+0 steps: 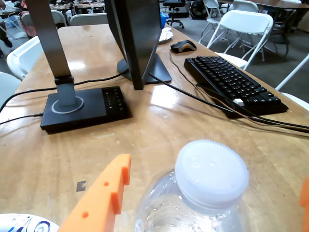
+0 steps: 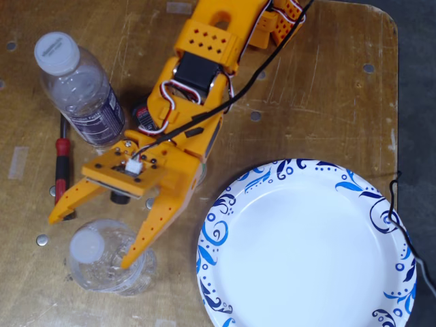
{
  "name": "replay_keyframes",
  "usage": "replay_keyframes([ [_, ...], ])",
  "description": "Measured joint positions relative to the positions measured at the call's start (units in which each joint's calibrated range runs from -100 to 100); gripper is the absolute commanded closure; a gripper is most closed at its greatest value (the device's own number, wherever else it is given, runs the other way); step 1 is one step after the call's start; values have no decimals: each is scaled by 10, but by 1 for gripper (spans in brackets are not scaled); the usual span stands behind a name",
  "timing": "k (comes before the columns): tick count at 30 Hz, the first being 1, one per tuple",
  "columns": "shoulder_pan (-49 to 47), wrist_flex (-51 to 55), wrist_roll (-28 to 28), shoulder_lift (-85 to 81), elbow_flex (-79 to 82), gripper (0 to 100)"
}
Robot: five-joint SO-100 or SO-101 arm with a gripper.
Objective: Move the bottles to the plate
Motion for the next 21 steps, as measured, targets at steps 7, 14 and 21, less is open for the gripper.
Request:
replay_keyframes([
  [7, 6, -5, 0, 18, -17, 64],
  [14, 5, -22, 0, 76, -78, 64],
  [21, 5, -22, 0, 102, -108, 64],
])
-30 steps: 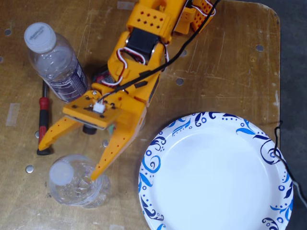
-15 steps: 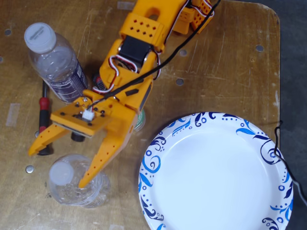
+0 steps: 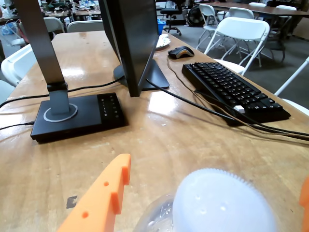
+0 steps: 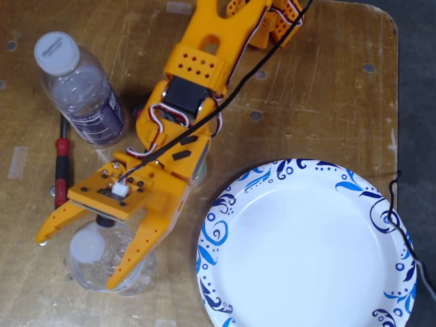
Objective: Move the bottles to the plate
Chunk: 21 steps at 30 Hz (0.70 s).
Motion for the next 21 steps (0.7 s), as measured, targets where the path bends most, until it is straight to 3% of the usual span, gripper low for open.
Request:
replay_keyframes([
  [3, 0, 0, 0, 1, -1, 66],
  [10, 16, 0, 0, 1, -1, 86],
  [21, 41, 0, 0, 1, -1, 88],
])
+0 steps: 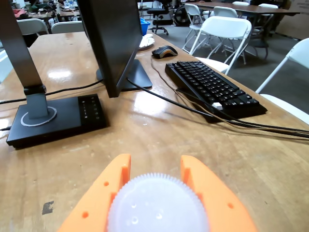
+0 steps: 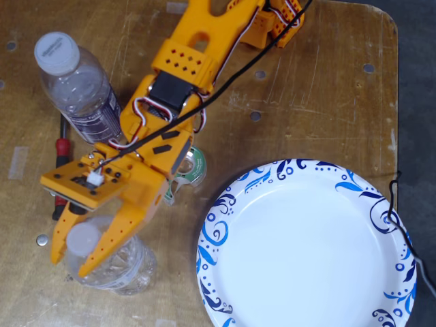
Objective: Move the bottles to the plate
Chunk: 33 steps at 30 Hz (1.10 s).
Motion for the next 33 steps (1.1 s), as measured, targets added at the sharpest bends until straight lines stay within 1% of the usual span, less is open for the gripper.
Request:
replay_keyframes([
  [6, -1, 0, 0, 0, 0, 88],
  [10, 3, 2, -3, -4, 12, 95],
  [12, 5, 2, -3, -17, 26, 97],
  [17, 16, 8, 1, -57, 62, 97],
  [21, 20, 70, 1, -111, 62, 97],
  [25, 3, 141, 0, -184, 49, 97],
  [28, -37, 189, -2, -235, 22, 97],
  [33, -108, 236, -28, -300, 12, 97],
])
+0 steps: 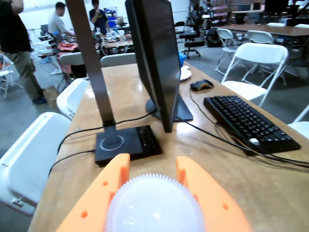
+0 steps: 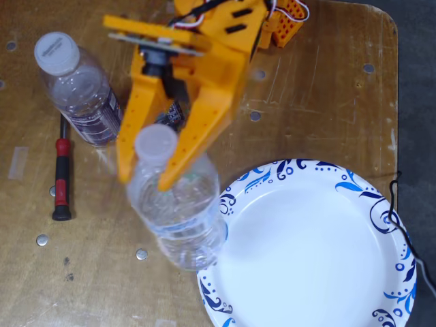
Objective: Move the bottles to the plate
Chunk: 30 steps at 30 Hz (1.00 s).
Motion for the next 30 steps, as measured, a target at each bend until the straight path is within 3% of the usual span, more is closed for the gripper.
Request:
replay_keyframes([
  [8, -147, 20, -10, -23, 64, 97],
  [16, -215, -217, -25, -23, 289, 97],
  [20, -229, -338, -5, -22, 385, 97],
  [30, -262, -375, 10, -22, 435, 97],
])
